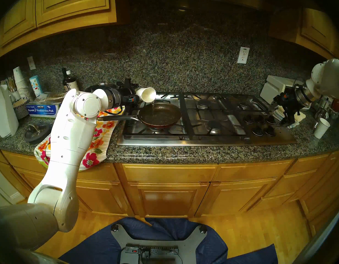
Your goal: Pick up the water cup, pour water into the pot, turn on the stove
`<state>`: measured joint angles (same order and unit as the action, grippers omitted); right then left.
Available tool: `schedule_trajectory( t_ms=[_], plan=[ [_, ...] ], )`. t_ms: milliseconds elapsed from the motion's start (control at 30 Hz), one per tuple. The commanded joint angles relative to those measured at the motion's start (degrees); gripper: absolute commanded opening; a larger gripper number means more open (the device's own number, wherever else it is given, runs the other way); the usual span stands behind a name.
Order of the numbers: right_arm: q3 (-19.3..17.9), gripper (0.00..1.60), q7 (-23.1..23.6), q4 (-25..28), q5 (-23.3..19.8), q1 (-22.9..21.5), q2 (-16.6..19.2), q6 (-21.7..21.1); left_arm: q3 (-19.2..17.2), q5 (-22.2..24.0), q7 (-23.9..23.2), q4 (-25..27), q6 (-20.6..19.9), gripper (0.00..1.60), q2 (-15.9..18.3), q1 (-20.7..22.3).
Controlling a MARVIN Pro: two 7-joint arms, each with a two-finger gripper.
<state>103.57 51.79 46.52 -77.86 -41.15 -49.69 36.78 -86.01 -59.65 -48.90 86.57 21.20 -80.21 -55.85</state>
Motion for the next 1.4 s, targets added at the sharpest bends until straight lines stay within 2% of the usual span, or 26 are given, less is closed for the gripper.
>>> schedule_trajectory(
  t_ms=[0,667,1367],
  plan=[
    [0.07,1.6,-0.08,-1.18,0.05,-1.58,-0.33,0.12,-0.05,-1.05,3.56,2.8,1.58,0.97,0.13,1.65],
    [0.09,1.6,-0.07,-1.19,0.04,-1.6,-0.33,0.13,0.04,-6.15,9.21,2.56,5.53,0.97,-0.01,0.08],
    [0.1,1.6,-0.08,-1.19,0.03,-1.59,-0.34,0.14,1.61,-14.88,19.11,0.88,8.68,0.97,0.51,-0.96]
  ],
)
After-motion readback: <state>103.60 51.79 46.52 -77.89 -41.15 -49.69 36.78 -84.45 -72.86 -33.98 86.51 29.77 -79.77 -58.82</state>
